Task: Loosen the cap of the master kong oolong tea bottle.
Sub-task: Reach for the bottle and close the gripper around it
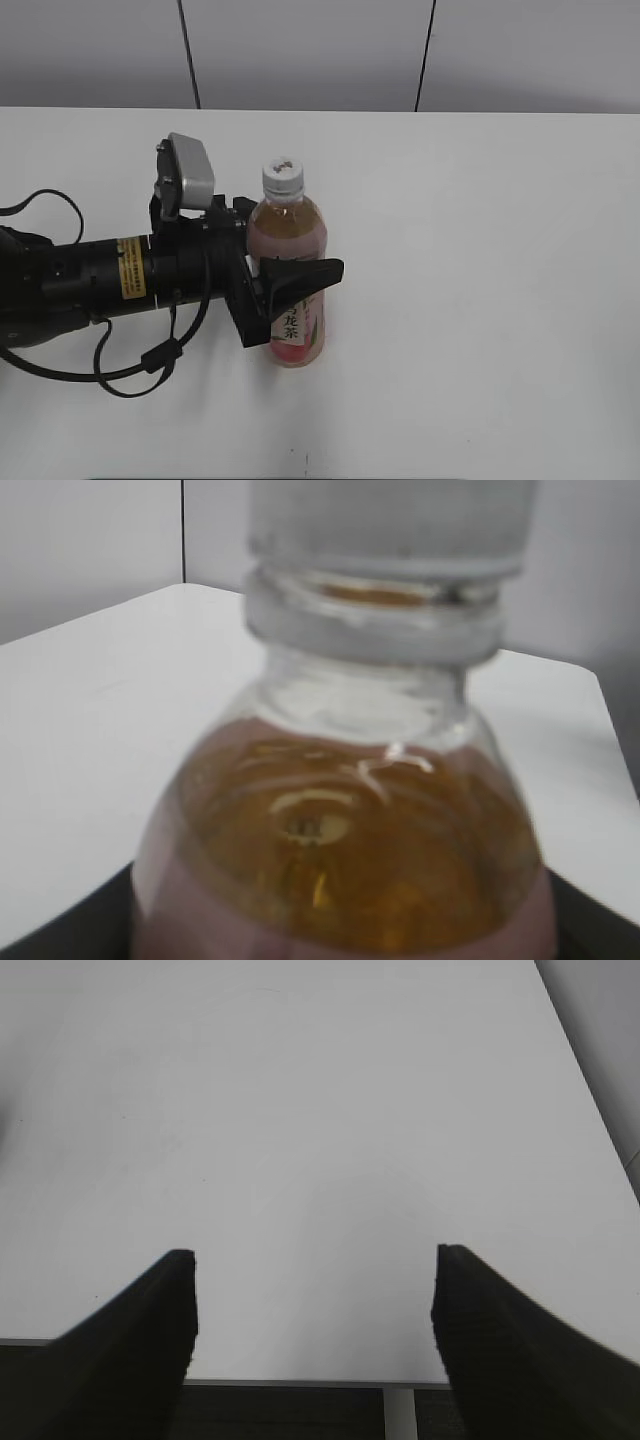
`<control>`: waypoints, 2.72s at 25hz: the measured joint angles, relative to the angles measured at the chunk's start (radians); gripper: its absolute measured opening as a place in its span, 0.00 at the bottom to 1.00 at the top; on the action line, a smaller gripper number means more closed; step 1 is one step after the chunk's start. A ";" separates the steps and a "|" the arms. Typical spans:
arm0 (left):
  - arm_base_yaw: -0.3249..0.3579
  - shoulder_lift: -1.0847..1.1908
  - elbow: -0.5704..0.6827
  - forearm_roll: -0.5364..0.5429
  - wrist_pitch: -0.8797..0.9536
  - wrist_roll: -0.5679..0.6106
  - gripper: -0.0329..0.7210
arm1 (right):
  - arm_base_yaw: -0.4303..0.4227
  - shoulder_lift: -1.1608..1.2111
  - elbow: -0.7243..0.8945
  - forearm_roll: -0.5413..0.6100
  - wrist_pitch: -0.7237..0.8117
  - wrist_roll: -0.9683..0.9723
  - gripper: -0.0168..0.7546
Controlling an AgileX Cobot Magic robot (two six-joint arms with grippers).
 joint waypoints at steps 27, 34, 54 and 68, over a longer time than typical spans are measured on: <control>0.000 -0.004 -0.003 0.062 -0.006 0.073 0.63 | 0.000 0.069 -0.020 0.000 -0.068 -0.034 0.74; 0.000 -0.004 -0.003 0.068 -0.008 0.076 0.63 | 0.013 0.392 -0.043 0.156 -0.227 -0.182 0.74; 0.000 -0.006 -0.003 0.070 -0.007 0.077 0.63 | 0.123 1.168 -0.502 0.551 -0.171 -0.578 0.74; 0.000 -0.008 -0.003 0.071 -0.006 0.078 0.63 | 0.477 1.618 -1.069 0.406 0.100 -0.502 0.62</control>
